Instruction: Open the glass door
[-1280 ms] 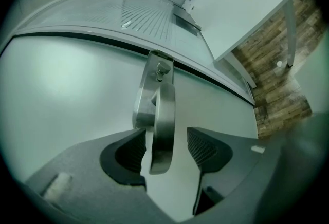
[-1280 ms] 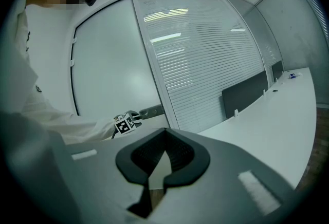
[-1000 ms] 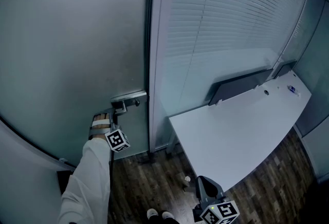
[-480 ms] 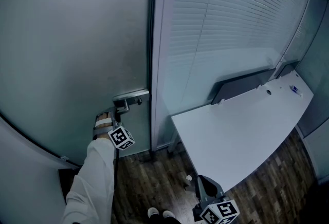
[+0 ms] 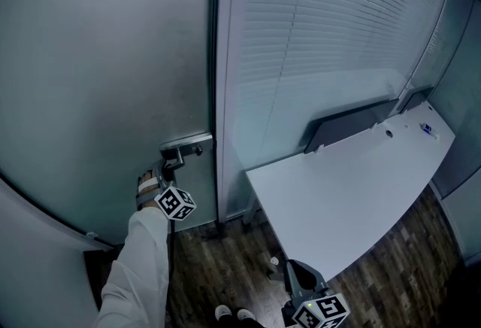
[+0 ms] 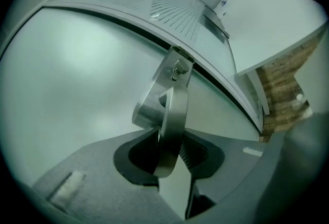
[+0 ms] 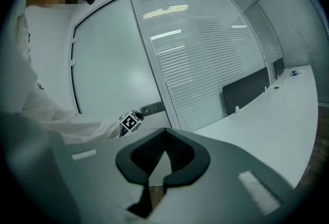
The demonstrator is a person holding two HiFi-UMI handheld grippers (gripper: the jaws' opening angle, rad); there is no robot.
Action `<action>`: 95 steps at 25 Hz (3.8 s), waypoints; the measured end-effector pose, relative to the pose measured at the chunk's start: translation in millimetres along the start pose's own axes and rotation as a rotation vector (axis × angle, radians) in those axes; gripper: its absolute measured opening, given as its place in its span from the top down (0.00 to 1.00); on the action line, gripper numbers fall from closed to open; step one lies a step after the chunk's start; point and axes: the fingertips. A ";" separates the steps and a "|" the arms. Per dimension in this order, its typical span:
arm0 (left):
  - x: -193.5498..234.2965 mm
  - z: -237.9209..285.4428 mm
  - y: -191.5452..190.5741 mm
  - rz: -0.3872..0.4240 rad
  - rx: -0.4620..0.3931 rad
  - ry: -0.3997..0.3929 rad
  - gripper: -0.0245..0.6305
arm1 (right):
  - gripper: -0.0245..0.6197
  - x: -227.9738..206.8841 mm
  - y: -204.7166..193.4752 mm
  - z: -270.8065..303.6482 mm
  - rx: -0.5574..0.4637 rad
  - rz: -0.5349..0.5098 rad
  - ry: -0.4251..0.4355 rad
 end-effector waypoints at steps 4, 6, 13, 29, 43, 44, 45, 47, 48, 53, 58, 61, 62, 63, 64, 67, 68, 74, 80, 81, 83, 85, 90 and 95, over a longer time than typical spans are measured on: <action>-4.8 1.9 -0.8 -0.122 -0.007 -0.025 0.79 | 0.96 -1.9 -3.3 -0.2 0.018 0.019 0.000; -9.9 3.4 -3.8 -0.181 -0.016 -0.036 0.79 | 0.96 -1.4 -7.1 2.2 0.024 0.020 0.006; -25.5 6.6 -3.6 -0.375 -0.066 -0.097 0.80 | 0.96 0.2 -16.2 6.4 0.038 0.040 0.015; -35.3 -18.4 -5.8 -0.224 -0.051 -0.095 0.83 | 0.96 -1.2 -20.4 -5.2 0.035 0.052 0.013; -23.3 -37.3 -3.6 0.021 -0.013 -0.025 0.81 | 0.96 -0.8 -22.8 -16.7 0.020 0.061 0.025; -22.1 -38.6 -3.2 0.039 -0.009 -0.023 0.81 | 0.96 -0.5 -22.7 -17.6 0.019 0.063 0.026; -21.0 -39.8 -2.7 0.055 -0.005 -0.022 0.81 | 0.96 -0.3 -22.3 -18.4 0.017 0.064 0.028; -20.1 -41.8 -2.1 0.079 0.004 -0.022 0.80 | 0.96 -0.1 -21.4 -20.7 0.012 0.064 0.031; -20.1 -43.1 -2.0 0.090 0.009 -0.022 0.80 | 0.96 -0.1 -21.3 -22.3 0.010 0.064 0.032; -21.3 -53.3 -3.6 0.122 0.040 -0.036 0.80 | 0.96 -2.8 -22.8 -33.9 0.000 0.070 0.030; -24.8 -66.0 -3.6 0.151 0.039 -0.025 0.79 | 0.96 -8.1 -24.4 -44.1 -0.006 0.076 0.031; -25.7 -76.2 -3.7 0.169 0.028 -0.014 0.80 | 0.96 -6.9 -23.8 -47.7 -0.010 0.080 0.047; -26.5 -81.0 -3.7 0.175 0.025 -0.011 0.80 | 0.96 -5.5 -23.5 -49.9 -0.013 0.080 0.055; -27.7 -85.9 -3.6 0.181 0.023 -0.010 0.80 | 0.96 -4.1 -23.6 -52.4 -0.014 0.079 0.063; -29.0 -90.3 -3.6 0.184 0.022 -0.010 0.80 | 0.96 -3.0 -23.8 -54.4 -0.015 0.078 0.071; -32.4 -100.2 -4.8 0.191 0.024 -0.011 0.80 | 0.96 -1.0 -24.8 -57.4 -0.013 0.074 0.091; -33.3 -103.6 -5.6 0.193 0.025 -0.010 0.80 | 0.96 -0.6 -25.0 -58.3 -0.012 0.073 0.096; -39.5 -123.3 -8.7 0.203 0.023 -0.012 0.80 | 0.96 -7.1 -28.5 -59.5 -0.014 0.072 0.116; -47.1 -143.2 -13.5 0.214 0.017 -0.014 0.80 | 0.96 -2.9 -33.8 -58.5 -0.002 0.065 0.150; -47.8 -146.8 -14.3 0.215 0.015 -0.013 0.80 | 0.96 -1.4 -33.8 -58.4 -0.001 0.064 0.156; -48.9 -154.2 -16.1 0.218 0.013 -0.010 0.80 | 0.96 1.6 -34.1 -58.7 -0.001 0.063 0.167; -50.7 -160.9 -17.6 0.220 0.012 -0.007 0.80 | 0.96 3.2 -34.8 -59.2 0.001 0.063 0.175; -53.8 -171.9 -19.7 0.228 -0.001 0.001 0.80 | 0.96 4.3 -35.1 -58.4 0.005 0.064 0.186; -55.4 -177.5 -22.4 0.234 0.000 0.008 0.80 | 0.96 2.5 -36.9 -58.3 0.008 0.067 0.188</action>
Point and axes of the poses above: the fingertips, and each gripper's own axes: z forward along the fingers, x to its left, y out of its top, and after that the axes turned 2 degrees about -y, right-handed
